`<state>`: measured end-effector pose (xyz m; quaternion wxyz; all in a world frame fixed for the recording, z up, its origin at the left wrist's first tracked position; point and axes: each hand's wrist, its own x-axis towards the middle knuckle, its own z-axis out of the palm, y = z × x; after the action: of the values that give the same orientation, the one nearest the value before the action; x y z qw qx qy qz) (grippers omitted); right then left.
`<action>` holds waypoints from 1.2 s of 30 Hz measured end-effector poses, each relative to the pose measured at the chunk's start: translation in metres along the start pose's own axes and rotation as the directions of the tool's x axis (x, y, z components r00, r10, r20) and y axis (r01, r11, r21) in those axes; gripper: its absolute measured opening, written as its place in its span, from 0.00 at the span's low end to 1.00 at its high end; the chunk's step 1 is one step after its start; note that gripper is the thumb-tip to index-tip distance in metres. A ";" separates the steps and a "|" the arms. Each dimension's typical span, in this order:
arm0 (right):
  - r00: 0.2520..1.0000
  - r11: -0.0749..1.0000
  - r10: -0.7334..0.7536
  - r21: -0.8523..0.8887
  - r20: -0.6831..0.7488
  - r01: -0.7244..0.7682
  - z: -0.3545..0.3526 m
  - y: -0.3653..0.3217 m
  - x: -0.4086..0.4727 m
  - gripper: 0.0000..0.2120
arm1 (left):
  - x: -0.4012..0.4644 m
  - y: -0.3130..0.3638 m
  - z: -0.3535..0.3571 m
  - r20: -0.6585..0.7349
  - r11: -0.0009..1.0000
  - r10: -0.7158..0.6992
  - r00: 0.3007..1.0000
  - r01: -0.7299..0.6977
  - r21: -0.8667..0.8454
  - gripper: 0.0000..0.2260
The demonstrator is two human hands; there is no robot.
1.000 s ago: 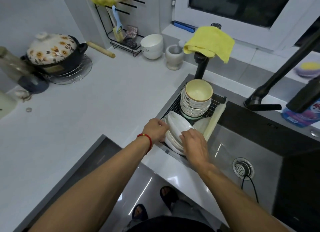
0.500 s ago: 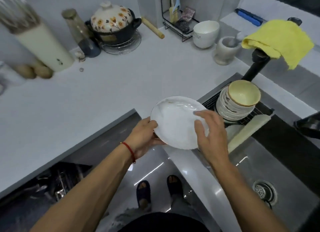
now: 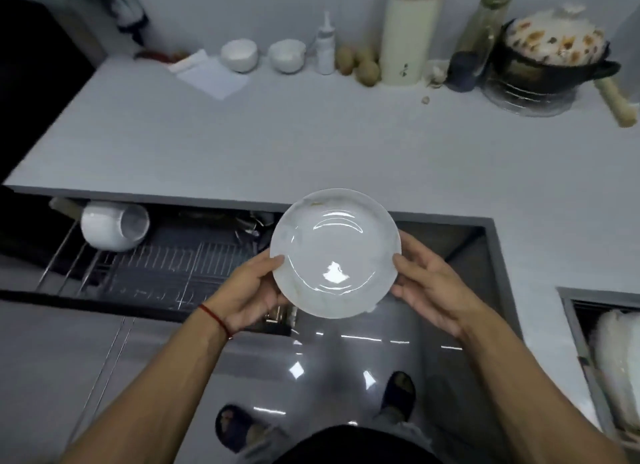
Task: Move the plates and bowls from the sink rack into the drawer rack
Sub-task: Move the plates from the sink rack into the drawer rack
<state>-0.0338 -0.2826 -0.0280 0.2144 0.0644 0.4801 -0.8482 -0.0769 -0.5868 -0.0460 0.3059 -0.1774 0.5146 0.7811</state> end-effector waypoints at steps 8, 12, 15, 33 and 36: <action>0.988 0.987 0.156 0.042 -0.014 -0.155 0.205 0.131 0.131 0.22 | -0.069 0.046 -0.244 -0.210 0.980 0.056 0.976 -0.094 -0.178 0.15; 0.967 0.978 0.208 0.054 -0.147 -0.202 0.292 0.182 0.182 0.11 | -0.086 0.072 -0.329 -0.303 0.991 0.025 0.953 -0.065 -0.121 0.15; 0.948 0.967 0.248 -0.011 -0.197 -0.255 0.336 0.199 0.225 0.09 | -0.081 0.093 -0.366 -0.371 0.990 0.027 0.928 -0.078 -0.121 0.15; 0.856 0.801 0.273 -0.389 -0.438 -0.455 0.433 0.306 0.474 0.18 | 0.076 0.125 -0.507 -0.467 0.859 -0.460 0.755 0.246 -0.448 0.19; 0.850 0.792 0.227 -0.418 -0.475 -0.446 0.433 0.319 0.500 0.16 | 0.097 0.122 -0.524 -0.429 0.835 -0.480 0.765 0.248 -0.492 0.17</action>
<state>-0.3057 -0.9409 -0.2070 0.2714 0.2634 0.7018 -0.6036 -0.2503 -1.0704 -0.2320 0.2549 -0.5463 0.3593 0.7124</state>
